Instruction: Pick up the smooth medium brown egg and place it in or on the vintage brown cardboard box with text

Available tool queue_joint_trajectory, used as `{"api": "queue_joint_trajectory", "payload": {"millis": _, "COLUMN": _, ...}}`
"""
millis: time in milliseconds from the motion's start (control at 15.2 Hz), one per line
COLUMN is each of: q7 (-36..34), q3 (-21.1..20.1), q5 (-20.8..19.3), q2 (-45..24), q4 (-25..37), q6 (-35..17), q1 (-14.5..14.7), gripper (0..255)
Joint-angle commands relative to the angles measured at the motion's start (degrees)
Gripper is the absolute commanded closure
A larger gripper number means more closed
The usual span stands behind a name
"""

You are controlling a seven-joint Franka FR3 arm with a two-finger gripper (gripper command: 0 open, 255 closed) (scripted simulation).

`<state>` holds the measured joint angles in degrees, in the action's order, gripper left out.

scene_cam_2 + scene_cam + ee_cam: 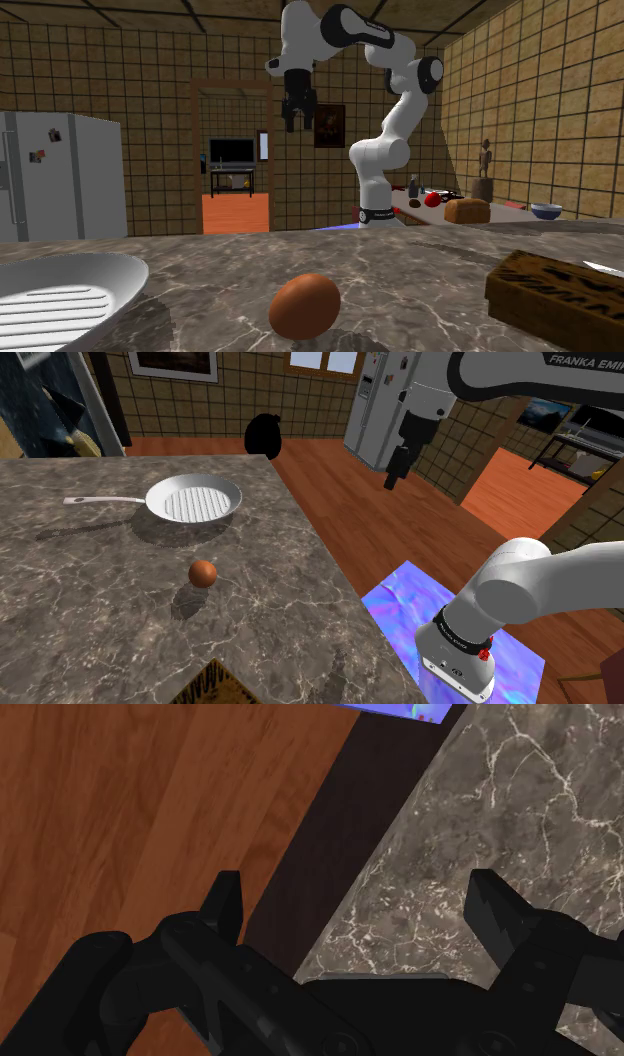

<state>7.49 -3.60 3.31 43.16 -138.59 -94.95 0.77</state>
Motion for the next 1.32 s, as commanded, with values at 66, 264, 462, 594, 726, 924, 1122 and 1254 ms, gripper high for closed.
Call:
{"api": "queue_joint_trajectory", "payload": {"millis": 66, "q7": -1.19, "q3": -1.20, "q5": 0.67, "q2": -0.81, "q4": -0.17, "q6": -1.13, "q1": 0.46, "gripper": 0}}
{"api": "queue_joint_trajectory", "payload": {"millis": 264, "q7": -4.75, "q3": -4.81, "q5": 2.45, "q2": -3.69, "q4": -0.23, "q6": -4.56, "q1": 1.72, "gripper": 0}}
{"api": "queue_joint_trajectory", "payload": {"millis": 462, "q7": -8.30, "q3": -8.41, "q5": 3.83, "q2": -7.23, "q4": 0.35, "q6": -8.02, "q1": 2.78, "gripper": 0}}
{"api": "queue_joint_trajectory", "payload": {"millis": 594, "q7": -10.70, "q3": -10.82, "q5": 4.46, "q2": -9.93, "q4": 1.11, "q6": -10.30, "q1": 3.34, "gripper": 0}}
{"api": "queue_joint_trajectory", "payload": {"millis": 726, "q7": -13.16, "q3": -13.21, "q5": 4.79, "q2": -12.88, "q4": 2.15, "q6": -12.53, "q1": 3.80, "gripper": 0}}
{"api": "queue_joint_trajectory", "payload": {"millis": 924, "q7": -17.01, "q3": -16.77, "q5": 4.66, "q2": -17.75, "q4": 4.26, "q6": -15.71, "q1": 4.24, "gripper": 0}}
{"api": "queue_joint_trajectory", "payload": {"millis": 1122, "q7": -21.17, "q3": -20.29, "q5": 3.61, "q2": -23.13, "q4": 6.99, "q6": -18.62, "q1": 4.45, "gripper": 0}}
{"api": "queue_joint_trajectory", "payload": {"millis": 1254, "q7": -24.16, "q3": -22.57, "q5": 2.31, "q2": -27.00, "q4": 9.16, "q6": -20.34, "q1": 4.51, "gripper": 0}}
